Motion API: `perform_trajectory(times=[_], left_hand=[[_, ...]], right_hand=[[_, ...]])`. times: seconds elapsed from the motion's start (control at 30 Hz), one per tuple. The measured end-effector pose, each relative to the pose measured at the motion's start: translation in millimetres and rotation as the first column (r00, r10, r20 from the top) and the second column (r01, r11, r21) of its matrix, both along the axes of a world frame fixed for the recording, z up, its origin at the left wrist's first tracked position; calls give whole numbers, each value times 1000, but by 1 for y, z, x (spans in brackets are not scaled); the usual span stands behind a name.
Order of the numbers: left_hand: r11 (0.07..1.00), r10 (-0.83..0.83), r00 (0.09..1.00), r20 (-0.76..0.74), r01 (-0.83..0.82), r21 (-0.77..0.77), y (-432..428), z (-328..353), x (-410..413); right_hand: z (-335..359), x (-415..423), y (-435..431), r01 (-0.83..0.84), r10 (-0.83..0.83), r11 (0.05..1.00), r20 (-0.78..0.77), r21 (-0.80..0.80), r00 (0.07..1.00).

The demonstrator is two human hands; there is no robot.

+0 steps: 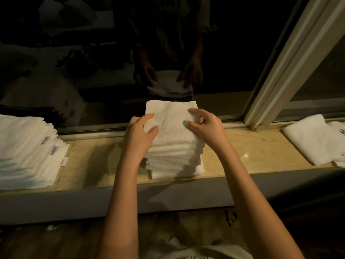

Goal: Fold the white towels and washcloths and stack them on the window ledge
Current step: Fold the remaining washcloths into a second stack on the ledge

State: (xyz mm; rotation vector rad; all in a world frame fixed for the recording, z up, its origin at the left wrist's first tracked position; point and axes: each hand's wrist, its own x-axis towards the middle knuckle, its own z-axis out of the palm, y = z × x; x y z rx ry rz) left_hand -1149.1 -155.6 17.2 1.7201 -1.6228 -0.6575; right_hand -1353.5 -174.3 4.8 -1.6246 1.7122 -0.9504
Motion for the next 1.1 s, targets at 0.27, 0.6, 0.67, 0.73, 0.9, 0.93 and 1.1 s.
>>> perform_trajectory(times=[0.27,0.6,0.67,0.73,0.9,0.93,1.1], left_hand=[[978,76,978,193,-35,-206,-6,31,-40],[956,-122,978,171,162,-244,2,24,-233],[959,-190,964,186,223,-176,8,13,-278],[957,-241,950,200,266,-112,14,0,-319],[936,-345,916,204,352,-2,23,-30,-394],[935,-350,915,202,354,19,24,-37,-405],[931,-359,920,156,341,133,19,-63,-438]], right_hand=[[3,-42,10,87,-87,992,-1,-92,996],[-11,-233,60,284,-283,959,-98,-3,954],[-12,-274,70,329,-324,944,-128,12,937],[-14,-312,79,369,-359,929,-160,31,919],[-28,-380,100,425,-404,896,-160,131,901],[-32,-390,104,431,-412,890,-143,150,900],[-50,-416,120,466,-466,853,-59,235,883]])
